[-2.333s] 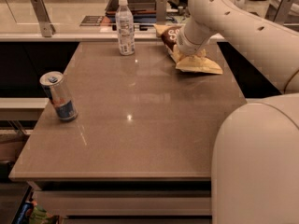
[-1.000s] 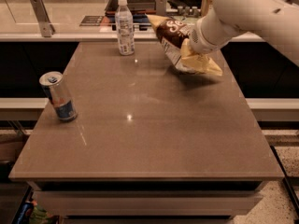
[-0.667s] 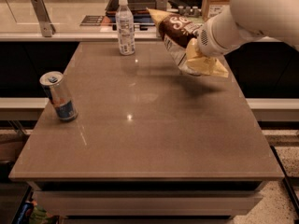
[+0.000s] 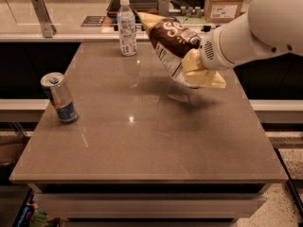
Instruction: Move brown chip bag near redbull can
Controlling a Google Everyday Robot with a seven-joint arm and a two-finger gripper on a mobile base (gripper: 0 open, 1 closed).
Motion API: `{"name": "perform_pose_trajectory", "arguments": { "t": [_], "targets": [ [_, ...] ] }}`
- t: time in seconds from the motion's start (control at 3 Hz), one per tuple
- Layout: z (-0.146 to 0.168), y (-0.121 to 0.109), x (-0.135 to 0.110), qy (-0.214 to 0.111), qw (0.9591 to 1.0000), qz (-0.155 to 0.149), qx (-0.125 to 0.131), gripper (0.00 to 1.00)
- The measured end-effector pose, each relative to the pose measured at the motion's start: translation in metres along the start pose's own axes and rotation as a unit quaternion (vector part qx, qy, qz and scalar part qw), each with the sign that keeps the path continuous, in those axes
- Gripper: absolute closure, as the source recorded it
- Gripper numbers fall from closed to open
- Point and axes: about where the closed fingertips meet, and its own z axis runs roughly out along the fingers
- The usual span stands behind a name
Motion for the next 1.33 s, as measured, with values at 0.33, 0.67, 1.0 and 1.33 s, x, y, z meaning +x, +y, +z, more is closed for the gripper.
{"name": "perform_pose_trajectory", "arguments": {
  "t": [0.33, 0.67, 1.0, 1.33],
  "targets": [
    [-0.001, 0.028, 0.014, 0.013, 0.9988, -0.021, -0.042, 1.0],
    [-0.004, 0.06, 0.036, 0.044, 0.9944, -0.054, -0.079, 1.0],
    [-0.009, 0.088, 0.059, 0.058, 0.9923, -0.063, -0.09, 1.0],
    [-0.011, 0.112, 0.077, 0.057, 0.9937, -0.034, -0.09, 1.0]
  ]
}}
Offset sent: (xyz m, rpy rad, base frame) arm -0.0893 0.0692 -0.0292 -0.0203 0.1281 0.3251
